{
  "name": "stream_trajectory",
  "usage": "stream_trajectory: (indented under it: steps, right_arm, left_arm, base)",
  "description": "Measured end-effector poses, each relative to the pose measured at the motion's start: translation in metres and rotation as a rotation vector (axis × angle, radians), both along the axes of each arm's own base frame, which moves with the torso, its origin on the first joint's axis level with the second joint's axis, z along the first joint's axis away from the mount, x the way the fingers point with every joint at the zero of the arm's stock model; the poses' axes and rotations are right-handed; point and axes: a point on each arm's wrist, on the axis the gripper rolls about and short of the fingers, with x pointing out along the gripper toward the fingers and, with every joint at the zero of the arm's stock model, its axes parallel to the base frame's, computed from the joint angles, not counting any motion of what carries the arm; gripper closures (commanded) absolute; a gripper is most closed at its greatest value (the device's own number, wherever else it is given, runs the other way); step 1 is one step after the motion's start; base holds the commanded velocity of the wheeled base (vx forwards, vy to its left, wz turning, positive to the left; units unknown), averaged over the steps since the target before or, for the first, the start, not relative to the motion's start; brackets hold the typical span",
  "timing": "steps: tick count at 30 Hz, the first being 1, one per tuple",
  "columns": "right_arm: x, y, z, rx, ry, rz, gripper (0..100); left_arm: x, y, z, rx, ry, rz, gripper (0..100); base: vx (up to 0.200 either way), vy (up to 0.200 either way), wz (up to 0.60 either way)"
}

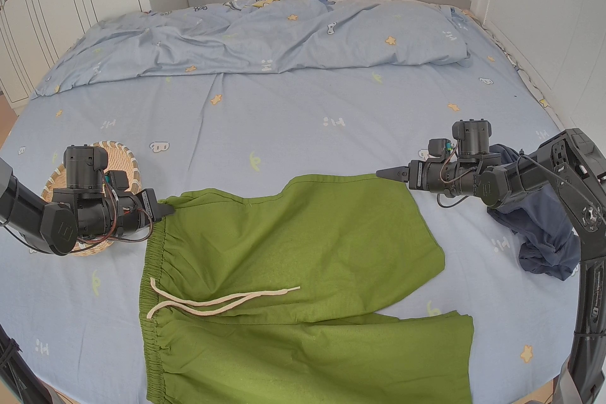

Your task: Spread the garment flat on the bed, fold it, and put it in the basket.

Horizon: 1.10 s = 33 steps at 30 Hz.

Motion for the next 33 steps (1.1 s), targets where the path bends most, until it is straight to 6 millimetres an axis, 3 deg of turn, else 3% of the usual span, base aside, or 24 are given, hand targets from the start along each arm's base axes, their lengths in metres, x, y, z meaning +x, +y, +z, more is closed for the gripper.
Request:
stream_trajectory:
  steps: [18, 33]
  right_arm:
    - [-0.003, 0.004, -0.003, 0.004, 0.021, 0.011, 100]
    - [-0.010, 0.003, 0.007, 0.072, -0.015, -0.011, 100]
  left_arm:
    - [0.000, -0.001, 0.000, 0.000, 0.001, -0.002, 100]
    - [0.000, -0.001, 0.000, 0.000, 0.002, -0.004, 100]
  base:
    - [0.000, 0.000, 0.00]
    - [0.000, 0.000, 0.00]
